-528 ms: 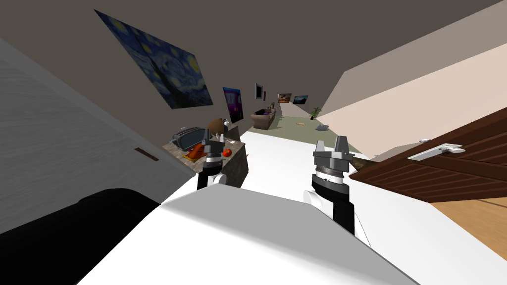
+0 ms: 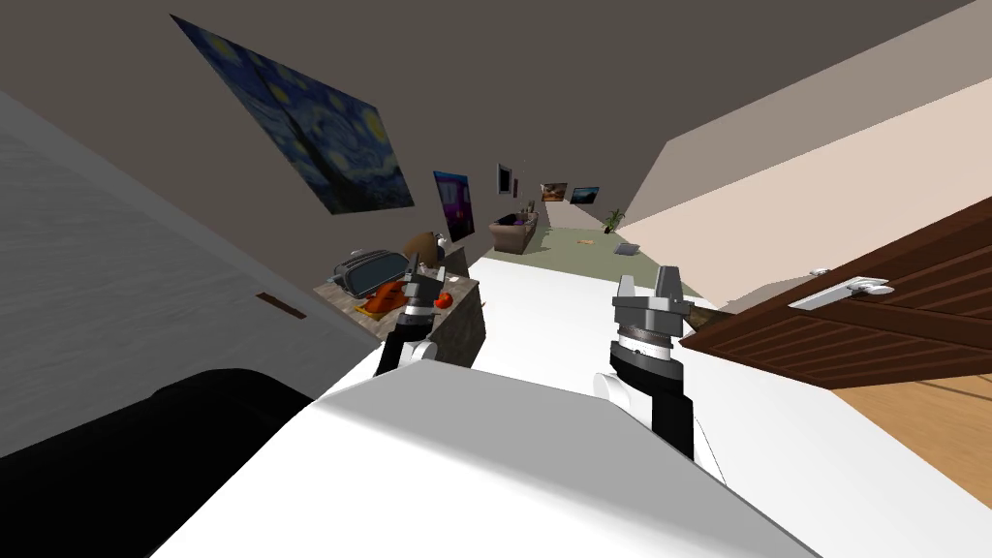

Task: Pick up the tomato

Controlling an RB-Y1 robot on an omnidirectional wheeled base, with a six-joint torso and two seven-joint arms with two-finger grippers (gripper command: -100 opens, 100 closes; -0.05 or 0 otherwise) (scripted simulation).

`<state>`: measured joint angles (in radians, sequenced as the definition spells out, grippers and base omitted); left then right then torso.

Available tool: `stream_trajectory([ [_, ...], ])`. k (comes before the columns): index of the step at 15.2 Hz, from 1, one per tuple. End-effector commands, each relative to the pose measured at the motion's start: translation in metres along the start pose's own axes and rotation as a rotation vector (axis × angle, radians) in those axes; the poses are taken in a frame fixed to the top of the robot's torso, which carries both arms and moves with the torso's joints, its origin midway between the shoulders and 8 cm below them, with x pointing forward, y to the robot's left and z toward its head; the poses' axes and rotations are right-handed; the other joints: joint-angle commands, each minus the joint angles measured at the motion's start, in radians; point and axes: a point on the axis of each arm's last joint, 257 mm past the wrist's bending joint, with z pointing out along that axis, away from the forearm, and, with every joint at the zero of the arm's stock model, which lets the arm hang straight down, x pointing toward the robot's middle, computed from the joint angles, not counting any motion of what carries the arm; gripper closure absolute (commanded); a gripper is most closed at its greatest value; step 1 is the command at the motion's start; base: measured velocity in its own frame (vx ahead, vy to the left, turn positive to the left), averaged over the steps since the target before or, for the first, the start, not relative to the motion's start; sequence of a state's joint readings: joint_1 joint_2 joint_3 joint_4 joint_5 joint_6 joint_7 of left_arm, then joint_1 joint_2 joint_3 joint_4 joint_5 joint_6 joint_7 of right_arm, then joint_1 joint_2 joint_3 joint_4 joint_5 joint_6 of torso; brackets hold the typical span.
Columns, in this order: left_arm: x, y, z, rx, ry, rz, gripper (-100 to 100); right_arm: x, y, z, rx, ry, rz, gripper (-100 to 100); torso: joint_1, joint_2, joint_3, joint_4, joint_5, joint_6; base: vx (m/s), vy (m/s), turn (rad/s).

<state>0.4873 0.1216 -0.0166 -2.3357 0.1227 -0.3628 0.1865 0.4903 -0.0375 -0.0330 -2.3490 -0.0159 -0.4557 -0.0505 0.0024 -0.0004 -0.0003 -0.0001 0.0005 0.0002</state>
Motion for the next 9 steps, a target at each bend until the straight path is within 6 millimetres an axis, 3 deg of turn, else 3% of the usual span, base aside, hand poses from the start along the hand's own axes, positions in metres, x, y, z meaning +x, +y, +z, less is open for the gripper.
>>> stream_trajectory([
  [1,-0.002,0.01,-0.001,-0.039,0.006,0.005,-100,0.0,0.0,0.0,0.0,0.0,0.0,0,0.0,0.0,0.0,0.0,0.0,0.0,0.005,0.025,-0.037],
  [9,-0.014,0.045,-0.003,-0.186,0.002,0.016,-100,0.0,0.0,0.0,0.0,0.0,0.0,0,0.0,0.0,0.0,0.0,0.0,0.0,0.006,0.024,-0.038],
])
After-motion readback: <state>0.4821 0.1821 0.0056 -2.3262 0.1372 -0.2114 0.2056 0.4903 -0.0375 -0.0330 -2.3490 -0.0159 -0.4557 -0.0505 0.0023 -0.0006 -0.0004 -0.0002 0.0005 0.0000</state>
